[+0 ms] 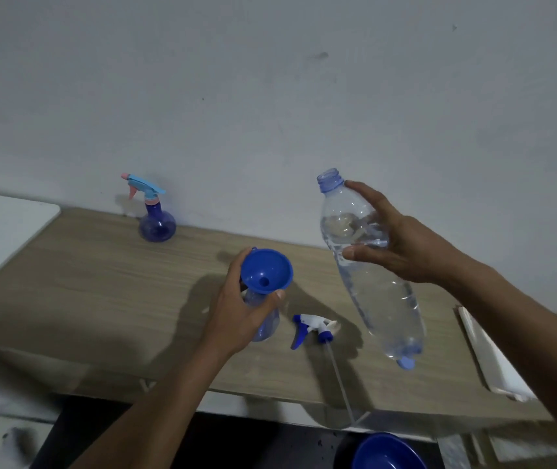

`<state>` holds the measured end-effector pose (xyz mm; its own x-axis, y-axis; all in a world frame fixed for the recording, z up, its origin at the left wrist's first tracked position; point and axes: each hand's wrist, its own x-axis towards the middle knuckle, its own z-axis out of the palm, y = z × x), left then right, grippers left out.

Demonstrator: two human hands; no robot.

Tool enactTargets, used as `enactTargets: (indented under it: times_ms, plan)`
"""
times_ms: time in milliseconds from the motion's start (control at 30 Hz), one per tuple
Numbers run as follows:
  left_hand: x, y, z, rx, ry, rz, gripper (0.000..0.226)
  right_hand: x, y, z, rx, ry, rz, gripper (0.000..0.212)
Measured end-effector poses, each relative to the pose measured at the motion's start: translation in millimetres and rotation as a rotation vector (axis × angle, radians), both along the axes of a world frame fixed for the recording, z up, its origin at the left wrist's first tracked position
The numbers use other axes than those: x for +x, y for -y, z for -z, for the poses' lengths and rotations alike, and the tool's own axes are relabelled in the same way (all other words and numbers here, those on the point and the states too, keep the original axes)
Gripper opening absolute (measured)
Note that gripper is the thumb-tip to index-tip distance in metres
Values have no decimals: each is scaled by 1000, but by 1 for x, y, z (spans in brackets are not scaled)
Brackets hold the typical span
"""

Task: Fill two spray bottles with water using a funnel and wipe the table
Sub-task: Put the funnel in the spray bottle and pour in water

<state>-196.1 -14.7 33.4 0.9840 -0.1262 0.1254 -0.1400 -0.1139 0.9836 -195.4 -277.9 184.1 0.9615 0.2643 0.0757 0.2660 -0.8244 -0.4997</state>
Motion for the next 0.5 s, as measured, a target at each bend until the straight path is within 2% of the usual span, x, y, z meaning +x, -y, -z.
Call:
enactTargets:
  times_ms: [200, 500]
  plan:
    - [0, -2, -1, 3, 5, 11, 76, -6, -14, 8, -125, -129, -110, 94]
    - [-1, -2, -2, 12, 27, 13, 69, 1, -20, 25, -174, -171, -113, 95]
